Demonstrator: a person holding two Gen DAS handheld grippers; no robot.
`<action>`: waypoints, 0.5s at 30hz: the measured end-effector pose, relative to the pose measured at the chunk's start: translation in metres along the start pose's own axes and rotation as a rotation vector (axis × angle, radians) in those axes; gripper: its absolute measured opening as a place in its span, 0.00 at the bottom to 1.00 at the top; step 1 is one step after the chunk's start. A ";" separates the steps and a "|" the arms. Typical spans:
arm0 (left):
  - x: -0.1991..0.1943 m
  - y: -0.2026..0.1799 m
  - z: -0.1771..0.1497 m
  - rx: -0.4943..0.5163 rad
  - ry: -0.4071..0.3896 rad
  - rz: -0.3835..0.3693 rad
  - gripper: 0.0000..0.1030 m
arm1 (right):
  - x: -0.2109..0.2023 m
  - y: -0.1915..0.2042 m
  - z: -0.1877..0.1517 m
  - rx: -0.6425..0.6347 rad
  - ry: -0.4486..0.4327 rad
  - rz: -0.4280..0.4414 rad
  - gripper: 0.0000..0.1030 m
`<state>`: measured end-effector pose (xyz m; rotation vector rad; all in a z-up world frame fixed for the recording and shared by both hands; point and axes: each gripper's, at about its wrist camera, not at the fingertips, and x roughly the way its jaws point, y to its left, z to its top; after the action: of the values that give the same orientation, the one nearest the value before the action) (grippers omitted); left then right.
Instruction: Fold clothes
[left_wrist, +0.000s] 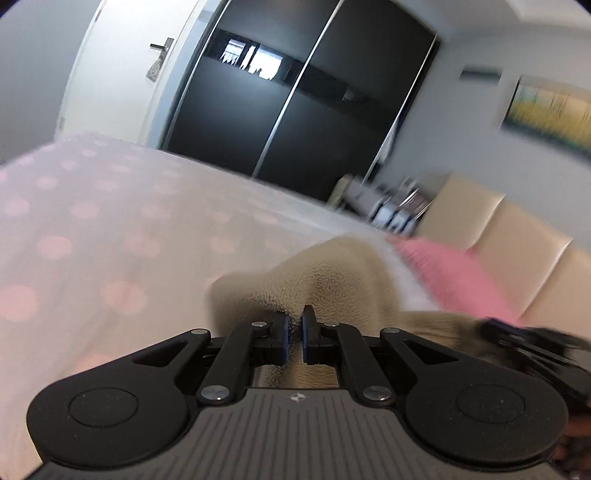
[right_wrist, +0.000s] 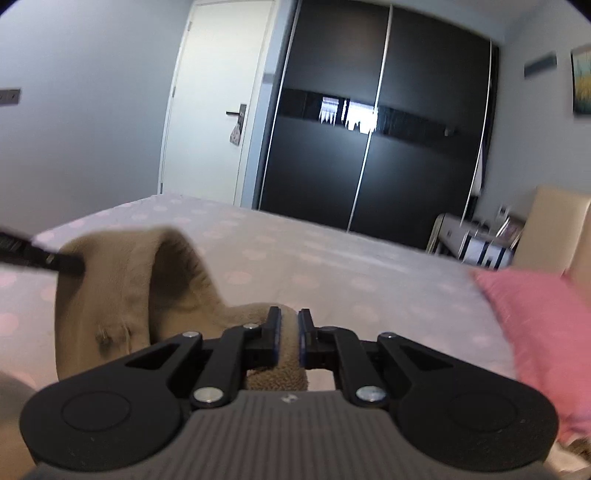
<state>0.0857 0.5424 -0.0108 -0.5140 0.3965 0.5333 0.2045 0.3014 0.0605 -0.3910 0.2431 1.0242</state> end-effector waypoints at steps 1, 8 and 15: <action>0.006 0.002 -0.003 -0.002 0.032 0.043 0.10 | -0.002 0.000 -0.007 -0.024 0.023 0.023 0.14; 0.025 0.056 -0.051 -0.133 0.259 0.127 0.19 | 0.033 -0.052 -0.040 0.209 0.204 0.143 0.26; 0.037 0.062 -0.078 -0.092 0.427 0.086 0.41 | 0.123 -0.081 -0.041 0.397 0.390 0.270 0.39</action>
<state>0.0625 0.5593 -0.1135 -0.7045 0.8064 0.5255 0.3358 0.3429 -0.0060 -0.1947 0.8541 1.1274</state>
